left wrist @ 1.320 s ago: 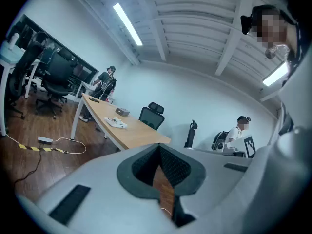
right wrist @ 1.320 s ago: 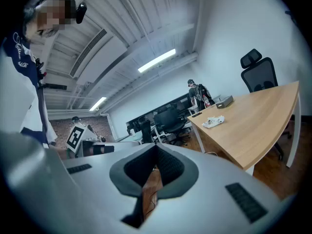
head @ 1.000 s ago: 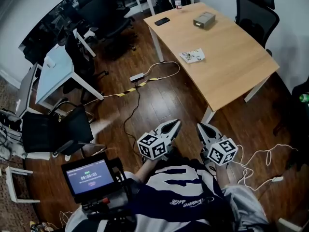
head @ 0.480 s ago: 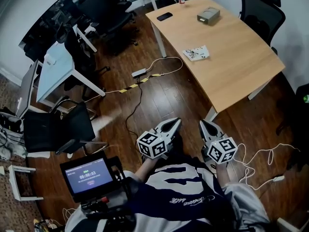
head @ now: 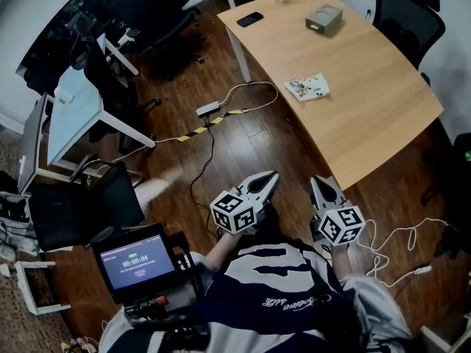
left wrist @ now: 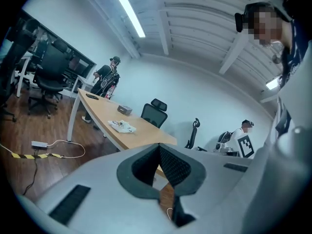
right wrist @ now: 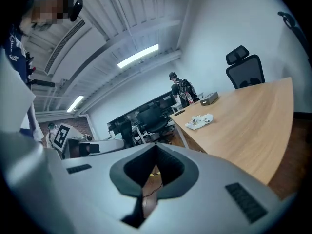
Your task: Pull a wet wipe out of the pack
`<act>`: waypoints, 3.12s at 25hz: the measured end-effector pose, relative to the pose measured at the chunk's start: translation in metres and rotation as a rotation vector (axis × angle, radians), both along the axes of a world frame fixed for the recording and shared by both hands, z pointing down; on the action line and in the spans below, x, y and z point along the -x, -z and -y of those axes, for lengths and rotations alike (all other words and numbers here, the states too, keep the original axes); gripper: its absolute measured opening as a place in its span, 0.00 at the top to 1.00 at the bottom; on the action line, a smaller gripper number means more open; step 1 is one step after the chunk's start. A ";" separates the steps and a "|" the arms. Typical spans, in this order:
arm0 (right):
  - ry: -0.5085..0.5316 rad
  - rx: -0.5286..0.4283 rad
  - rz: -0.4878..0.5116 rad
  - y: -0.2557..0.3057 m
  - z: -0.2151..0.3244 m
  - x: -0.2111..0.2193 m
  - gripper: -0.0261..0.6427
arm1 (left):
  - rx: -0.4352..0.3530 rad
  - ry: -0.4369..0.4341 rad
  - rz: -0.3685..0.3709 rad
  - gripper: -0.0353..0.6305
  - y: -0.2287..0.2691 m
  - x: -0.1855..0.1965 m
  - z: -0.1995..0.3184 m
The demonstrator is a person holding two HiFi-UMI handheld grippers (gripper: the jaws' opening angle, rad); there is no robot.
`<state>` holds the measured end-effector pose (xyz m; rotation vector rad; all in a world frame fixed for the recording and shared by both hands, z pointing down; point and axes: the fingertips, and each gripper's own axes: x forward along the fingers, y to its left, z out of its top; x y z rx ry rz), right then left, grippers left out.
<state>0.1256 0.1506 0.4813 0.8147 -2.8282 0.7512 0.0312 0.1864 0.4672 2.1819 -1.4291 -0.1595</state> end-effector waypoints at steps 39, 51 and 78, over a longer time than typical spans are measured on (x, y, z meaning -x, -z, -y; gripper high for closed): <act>0.016 -0.060 -0.274 -0.035 0.270 0.104 0.89 | 0.173 -0.066 -0.043 0.94 -0.062 0.111 0.286; 0.053 0.002 -0.271 -0.066 0.328 0.111 0.84 | 0.308 -0.106 0.123 0.94 -0.094 0.100 0.324; 0.028 -0.041 -0.643 -0.105 0.361 0.143 0.92 | 0.376 -0.573 0.538 0.94 -0.157 0.071 0.390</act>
